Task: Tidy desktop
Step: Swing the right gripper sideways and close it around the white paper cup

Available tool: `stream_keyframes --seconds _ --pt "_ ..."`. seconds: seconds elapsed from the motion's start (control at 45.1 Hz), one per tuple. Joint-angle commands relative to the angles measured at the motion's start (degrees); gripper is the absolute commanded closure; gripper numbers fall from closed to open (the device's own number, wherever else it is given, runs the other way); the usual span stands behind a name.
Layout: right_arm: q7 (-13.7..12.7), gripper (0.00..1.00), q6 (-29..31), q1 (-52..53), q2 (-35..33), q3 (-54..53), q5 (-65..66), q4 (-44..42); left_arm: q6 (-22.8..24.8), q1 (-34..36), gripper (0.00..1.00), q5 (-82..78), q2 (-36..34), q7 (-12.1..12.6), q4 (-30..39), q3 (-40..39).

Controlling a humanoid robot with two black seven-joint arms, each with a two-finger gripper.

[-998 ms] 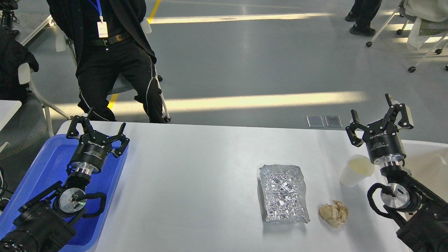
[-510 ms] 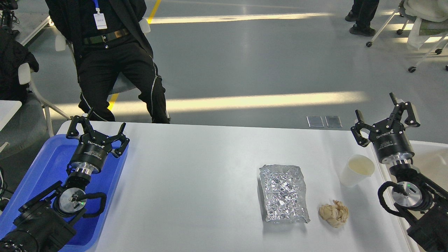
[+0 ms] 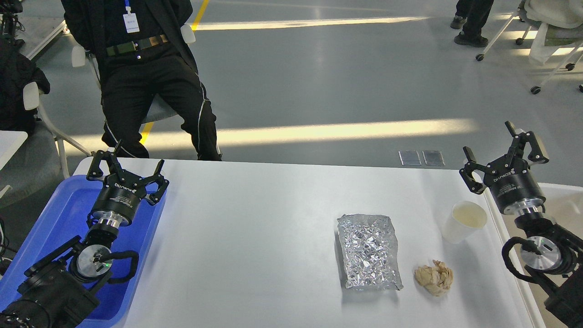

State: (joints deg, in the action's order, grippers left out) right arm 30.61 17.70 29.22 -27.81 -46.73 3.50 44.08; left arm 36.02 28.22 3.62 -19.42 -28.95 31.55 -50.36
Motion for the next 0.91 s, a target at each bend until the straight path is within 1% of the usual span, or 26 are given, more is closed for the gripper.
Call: stream_keyframes --seconds 0.0,0.111,0.177,0.244,0.266,0.288,0.333,0.355,0.421,0.51,0.555,0.577,0.599,0.732,0.776,0.799,0.887 --pt "-5.6 0.00 -8.5 -0.6 -6.0 1.6 -0.2 11.1 0.0 0.0 0.00 0.1 0.0 0.0 0.0 0.0" --pt "-5.6 0.00 -9.4 -0.7 -10.6 5.2 1.8 15.5 0.0 0.0 0.00 0.1 0.0 0.0 0.0 0.0" --pt "-5.5 0.00 -8.9 -0.5 -14.5 8.2 9.1 16.8 0.0 0.0 0.00 0.1 0.0 0.0 0.0 0.0" --pt "-5.4 0.00 -8.7 -0.1 -17.4 9.1 20.4 17.6 0.0 0.0 0.00 0.1 0.0 -0.1 0.0 0.0" --pt "-5.2 0.00 -9.7 0.3 -18.8 9.7 29.8 17.3 0.0 0.0 0.00 0.1 0.0 0.0 0.0 0.0" --pt "-5.0 0.00 -10.4 0.5 -19.3 9.9 35.0 17.3 0.0 0.0 0.00 0.1 0.0 0.0 0.0 0.0" --pt "-4.9 0.00 -12.3 0.7 -19.7 10.2 42.8 17.4 0.0 0.0 0.00 0.1 0.0 0.0 0.0 0.0" --pt "-4.9 0.00 -13.1 0.6 -19.9 10.3 44.6 17.5 0.0 0.0 0.00 0.1 0.0 0.0 0.0 0.0" --pt "-4.9 0.00 -13.7 0.5 -20.6 11.5 47.2 17.9 0.0 0.0 0.00 0.1 0.0 0.0 0.0 0.0" --pt "-4.9 0.00 -13.6 2.3 -22.9 16.8 49.8 18.7 0.0 0.0 0.00 0.1 0.0 0.0 0.0 0.0" --pt "-5.5 0.00 -13.5 4.4 -23.6 20.7 51.3 18.8 0.0 0.0 0.00 0.1 0.0 0.0 0.0 0.0" --pt "-5.6 0.00 -13.6 6.8 -24.1 25.6 52.6 18.8 0.0 0.0 0.00 0.1 0.0 0.0 0.0 0.0" --pt "-5.6 0.00 -14.0 8.0 -24.5 27.9 53.0 18.8 0.0 0.0 0.00 0.1 0.0 0.0 0.0 0.0" --pt "-6.4 0.00 -14.3 16.7 -27.3 38.4 53.5 18.6 0.0 0.0 0.00 0.1 0.0 0.0 0.0 0.0" --pt "-7.0 0.00 -14.3 19.4 -27.6 41.6 53.8 18.3 0.0 0.0 0.00 0.1 0.0 0.0 0.0 0.0" --pt "-7.3 0.00 -14.5 21.8 -27.6 45.0 54.4 17.5 0.0 0.0 0.00 0.1 0.0 0.0 0.0 0.0" --pt "-7.5 0.00 -15.1 25.4 -27.0 50.9 56.7 16.0 0.0 0.0 0.00 0.1 0.0 0.0 0.0 0.0"
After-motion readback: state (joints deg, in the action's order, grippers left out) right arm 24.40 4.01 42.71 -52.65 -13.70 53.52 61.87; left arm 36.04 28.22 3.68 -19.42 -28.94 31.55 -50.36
